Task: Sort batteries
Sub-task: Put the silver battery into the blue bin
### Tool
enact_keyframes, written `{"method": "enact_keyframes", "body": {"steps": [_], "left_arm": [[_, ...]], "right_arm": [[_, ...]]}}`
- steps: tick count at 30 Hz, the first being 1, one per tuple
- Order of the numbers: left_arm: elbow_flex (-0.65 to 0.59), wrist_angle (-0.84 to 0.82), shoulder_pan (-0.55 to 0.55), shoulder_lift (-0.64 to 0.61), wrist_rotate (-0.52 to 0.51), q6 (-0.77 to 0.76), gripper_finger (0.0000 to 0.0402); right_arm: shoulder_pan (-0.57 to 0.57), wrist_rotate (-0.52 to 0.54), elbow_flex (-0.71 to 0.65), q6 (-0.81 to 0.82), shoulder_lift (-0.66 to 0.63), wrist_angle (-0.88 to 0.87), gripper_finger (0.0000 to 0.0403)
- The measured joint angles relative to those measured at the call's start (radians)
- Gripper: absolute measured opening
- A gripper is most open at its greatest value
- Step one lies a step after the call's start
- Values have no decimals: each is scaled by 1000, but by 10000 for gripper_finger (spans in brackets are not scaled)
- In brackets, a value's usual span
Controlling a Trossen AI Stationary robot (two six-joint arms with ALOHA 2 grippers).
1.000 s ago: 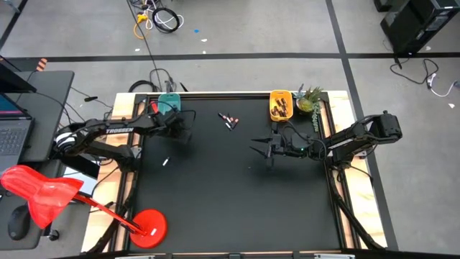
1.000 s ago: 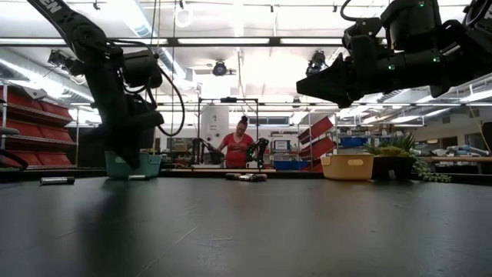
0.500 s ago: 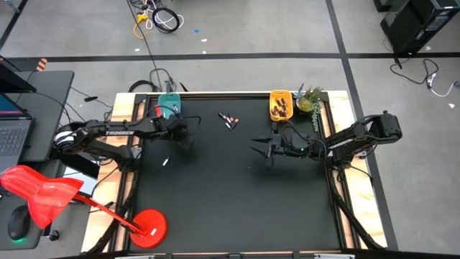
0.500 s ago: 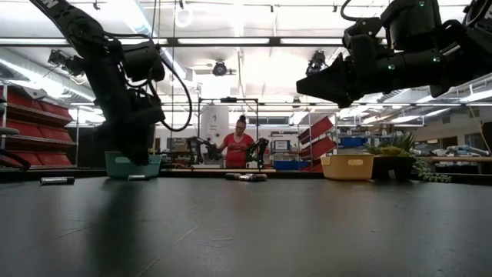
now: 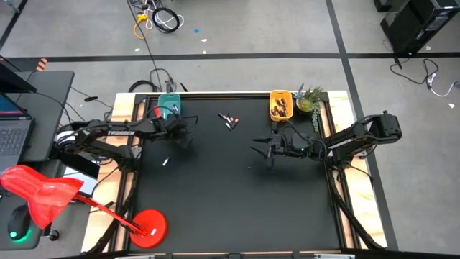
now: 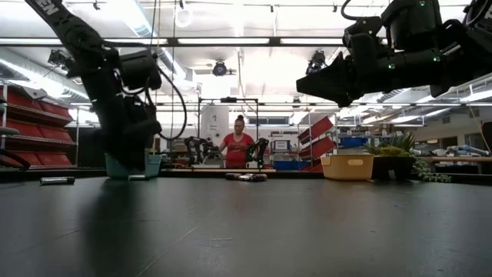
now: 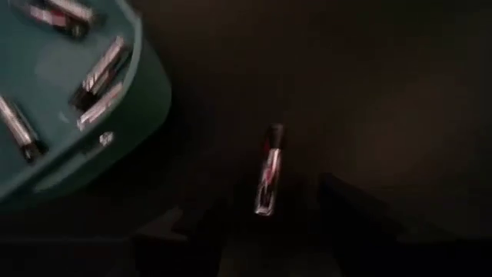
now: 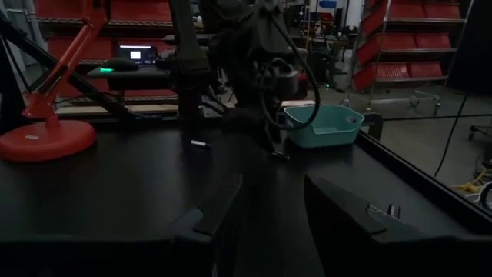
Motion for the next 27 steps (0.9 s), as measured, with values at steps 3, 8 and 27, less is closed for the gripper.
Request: {"method": "enact_keyframes", "body": {"steps": [3, 8, 27], "left_arm": [[-30, 63, 4, 23, 27, -18, 202], [-43, 79, -1, 62, 71, -39, 186], [-24, 72, -32, 84, 120, -10, 20]], "right_arm": [[0, 0, 0, 0, 0, 0, 149], [0, 0, 0, 0, 0, 1, 149], [2, -3, 0, 0, 0, 1, 149]]}}
